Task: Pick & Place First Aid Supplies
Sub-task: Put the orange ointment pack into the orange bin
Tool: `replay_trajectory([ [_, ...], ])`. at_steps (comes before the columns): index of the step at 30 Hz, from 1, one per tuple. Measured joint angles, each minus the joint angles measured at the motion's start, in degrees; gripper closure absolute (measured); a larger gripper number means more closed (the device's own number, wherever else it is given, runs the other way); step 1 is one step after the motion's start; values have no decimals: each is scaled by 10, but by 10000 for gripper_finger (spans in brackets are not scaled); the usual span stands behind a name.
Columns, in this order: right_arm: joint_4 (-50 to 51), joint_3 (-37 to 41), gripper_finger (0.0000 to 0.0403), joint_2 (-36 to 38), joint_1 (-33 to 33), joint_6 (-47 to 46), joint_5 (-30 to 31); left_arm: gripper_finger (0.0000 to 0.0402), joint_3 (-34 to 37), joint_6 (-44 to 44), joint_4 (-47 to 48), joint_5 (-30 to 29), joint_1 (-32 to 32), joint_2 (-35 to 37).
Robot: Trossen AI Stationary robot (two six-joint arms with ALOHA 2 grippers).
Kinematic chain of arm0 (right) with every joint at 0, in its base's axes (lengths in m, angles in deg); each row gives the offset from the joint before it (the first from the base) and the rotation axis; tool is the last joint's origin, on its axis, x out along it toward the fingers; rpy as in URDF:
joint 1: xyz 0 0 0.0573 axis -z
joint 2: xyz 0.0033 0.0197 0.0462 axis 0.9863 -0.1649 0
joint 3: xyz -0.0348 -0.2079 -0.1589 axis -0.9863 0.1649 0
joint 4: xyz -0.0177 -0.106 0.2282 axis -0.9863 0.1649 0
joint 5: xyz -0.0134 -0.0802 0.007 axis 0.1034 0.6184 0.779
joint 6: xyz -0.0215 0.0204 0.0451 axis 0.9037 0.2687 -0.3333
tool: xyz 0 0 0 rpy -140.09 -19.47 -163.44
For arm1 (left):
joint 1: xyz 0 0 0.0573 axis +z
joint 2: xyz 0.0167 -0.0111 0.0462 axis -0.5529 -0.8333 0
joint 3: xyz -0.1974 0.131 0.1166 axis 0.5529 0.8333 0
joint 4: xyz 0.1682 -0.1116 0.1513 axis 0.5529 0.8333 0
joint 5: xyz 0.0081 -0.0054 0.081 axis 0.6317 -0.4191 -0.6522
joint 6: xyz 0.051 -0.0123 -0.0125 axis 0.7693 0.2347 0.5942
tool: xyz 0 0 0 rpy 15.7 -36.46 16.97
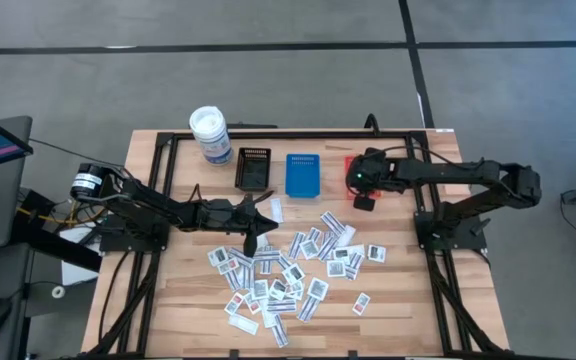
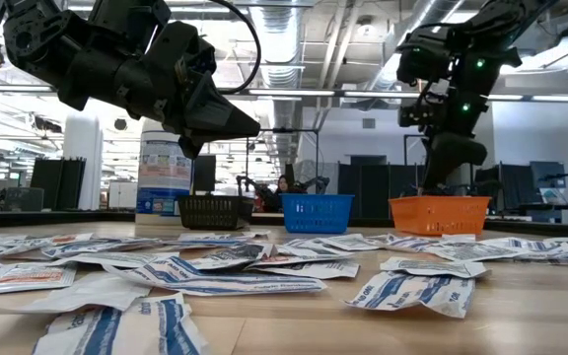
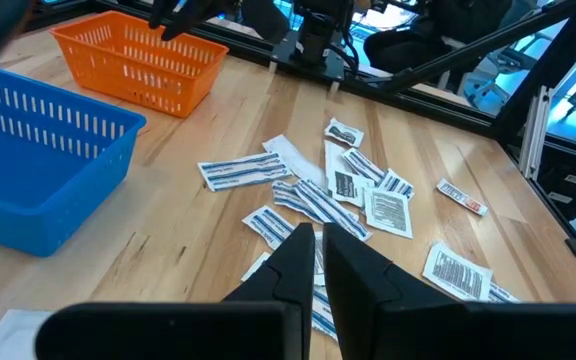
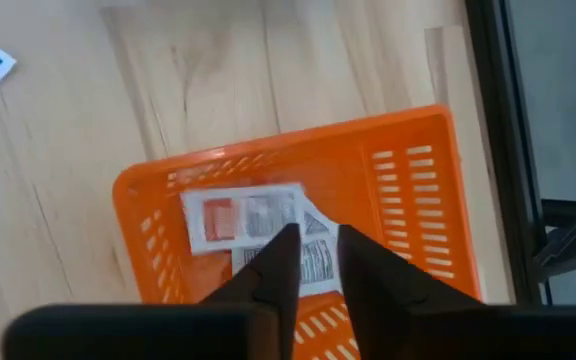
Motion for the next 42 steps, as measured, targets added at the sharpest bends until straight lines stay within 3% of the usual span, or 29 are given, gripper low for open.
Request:
replay_trajectory([
  [8, -71, 0, 293, 0, -59, -80, -22, 376, 0, 0, 0, 0, 0, 0],
  [23, -284, 0, 290, 0, -256, -91, -32, 376, 0, 0, -3, 0, 0, 0],
  [32, -296, 0, 290, 0, -287, -91, -32, 369, 0, 5, -2, 1, -5, 0],
  [42, -298, 0, 290, 0, -286, -92, -57, 323, 0, 15, 44, 80, -21, 1],
])
